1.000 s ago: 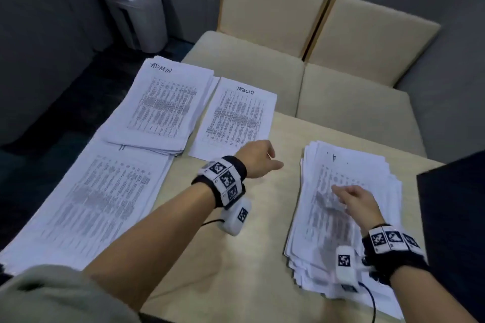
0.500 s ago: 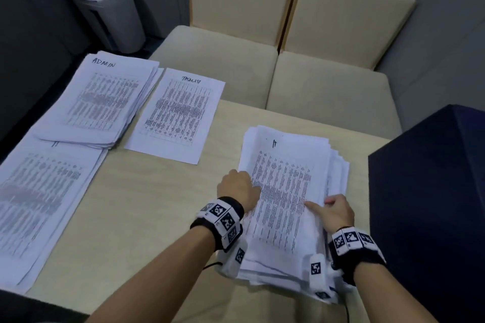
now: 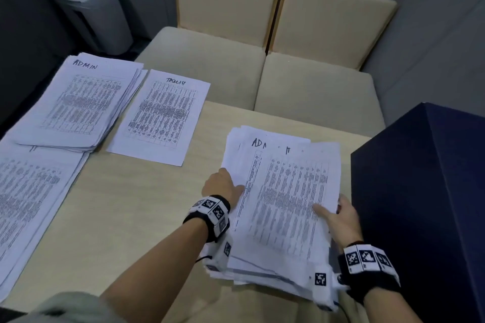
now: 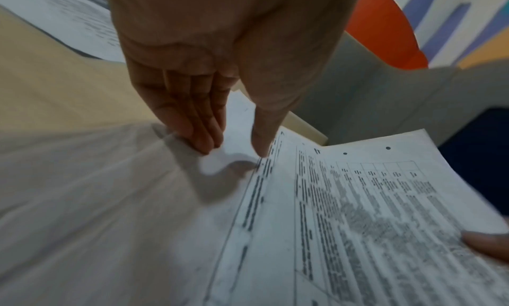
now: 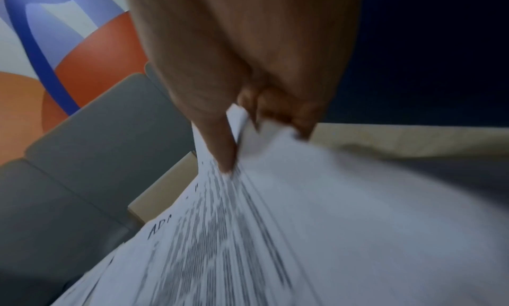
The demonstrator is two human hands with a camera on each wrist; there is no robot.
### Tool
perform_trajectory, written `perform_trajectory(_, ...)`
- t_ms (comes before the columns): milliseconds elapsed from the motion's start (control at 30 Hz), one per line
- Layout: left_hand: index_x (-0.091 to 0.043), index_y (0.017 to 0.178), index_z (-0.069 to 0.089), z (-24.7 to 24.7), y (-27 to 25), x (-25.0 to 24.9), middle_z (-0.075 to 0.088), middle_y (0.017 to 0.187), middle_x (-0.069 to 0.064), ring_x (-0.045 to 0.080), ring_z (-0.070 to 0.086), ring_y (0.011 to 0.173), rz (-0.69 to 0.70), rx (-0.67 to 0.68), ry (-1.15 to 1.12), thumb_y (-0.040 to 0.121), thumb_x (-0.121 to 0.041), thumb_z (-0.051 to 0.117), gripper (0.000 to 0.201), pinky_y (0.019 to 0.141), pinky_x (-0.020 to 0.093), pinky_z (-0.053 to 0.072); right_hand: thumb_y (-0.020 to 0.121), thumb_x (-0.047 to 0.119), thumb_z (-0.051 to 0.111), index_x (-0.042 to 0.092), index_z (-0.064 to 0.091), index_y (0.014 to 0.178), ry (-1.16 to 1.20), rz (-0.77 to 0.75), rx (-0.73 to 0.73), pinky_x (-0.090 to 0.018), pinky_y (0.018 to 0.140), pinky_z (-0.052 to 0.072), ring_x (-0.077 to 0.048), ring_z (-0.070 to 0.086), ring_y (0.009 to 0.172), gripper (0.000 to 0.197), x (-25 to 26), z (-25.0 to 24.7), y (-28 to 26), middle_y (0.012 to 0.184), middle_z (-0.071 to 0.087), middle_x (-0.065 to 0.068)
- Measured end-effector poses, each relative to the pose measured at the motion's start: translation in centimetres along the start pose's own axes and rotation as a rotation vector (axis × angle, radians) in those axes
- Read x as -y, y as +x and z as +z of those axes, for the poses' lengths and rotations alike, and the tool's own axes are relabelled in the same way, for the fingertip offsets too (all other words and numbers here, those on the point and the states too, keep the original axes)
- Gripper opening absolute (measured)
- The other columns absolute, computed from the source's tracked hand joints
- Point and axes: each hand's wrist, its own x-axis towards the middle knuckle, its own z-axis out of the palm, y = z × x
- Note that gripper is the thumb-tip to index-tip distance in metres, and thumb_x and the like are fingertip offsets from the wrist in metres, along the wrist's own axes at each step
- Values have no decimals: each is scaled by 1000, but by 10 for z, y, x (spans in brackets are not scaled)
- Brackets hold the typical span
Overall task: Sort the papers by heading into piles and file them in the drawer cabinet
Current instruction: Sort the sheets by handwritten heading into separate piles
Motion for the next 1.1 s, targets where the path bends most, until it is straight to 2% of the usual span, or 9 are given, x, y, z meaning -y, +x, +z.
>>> perform_trajectory(167,-11,115,49,13,1,3,56,111,6,26,59,100,51,-24,6,85,-50,67,53,82,36,51,92,-2,62,9,70,101,145,128,63,-45,93,53,-29,70,94,17,-1,-4,-5,103,74,-14)
perform_trajectory(300,-15,98,59,8,-4,12,64,92,-2,17,61,84,162,-99,-335,93,-55,54,40,77,30,52,93,-4,59,-6,65,110,409,151,165,-31,66,59,-27,72,85,19,25,1,-21,102,73,-21)
perform_trajectory(367,-17,103,61,-3,-7,18,64,91,-5,12,61,82,215,-96,-484,94,-55,51,40,72,25,50,94,-2,58,-4,65,109,507,140,227,-31,67,60,-31,72,92,16,41,9,-31,103,72,-22)
perform_trajectory(500,-15,96,59,-27,-12,43,49,62,-12,10,41,50,214,-34,-853,95,-30,62,15,50,23,37,95,5,58,5,65,112,571,117,348,-41,85,59,-29,71,99,19,59,35,-40,109,73,-15)
perform_trajectory(600,-12,86,59,-51,-23,85,46,59,-7,6,39,47,129,-128,-976,93,-14,66,9,47,16,35,89,21,66,11,64,119,588,103,346,-24,69,60,-16,74,87,31,52,63,-35,111,74,-8)
perform_trajectory(700,-8,88,62,-70,-37,153,51,64,0,11,42,51,-11,-272,-974,92,-11,65,6,49,21,37,86,30,72,11,66,115,429,89,275,-20,73,56,-22,68,101,35,33,91,-29,114,71,-13)
perform_trajectory(833,-8,87,61,-94,-64,245,50,65,7,16,39,54,-180,-426,-900,91,-8,64,5,54,25,33,90,13,71,16,67,95,208,129,156,-36,94,52,-28,66,103,7,14,109,-25,109,70,-15)
perform_trajectory(1000,-15,89,64,-137,-84,328,65,71,4,20,57,63,-272,-455,-902,92,-9,65,6,68,34,50,84,15,76,15,71,93,10,107,122,-23,73,58,-28,68,98,10,17,119,-20,97,73,-9)
perform_trajectory(1100,-16,86,67,-176,-84,371,70,83,12,26,65,76,-325,-530,-915,91,-6,65,11,82,42,54,87,9,72,-2,68,106,-22,81,73,-31,100,48,-18,66,82,23,41,124,-36,87,65,-12)
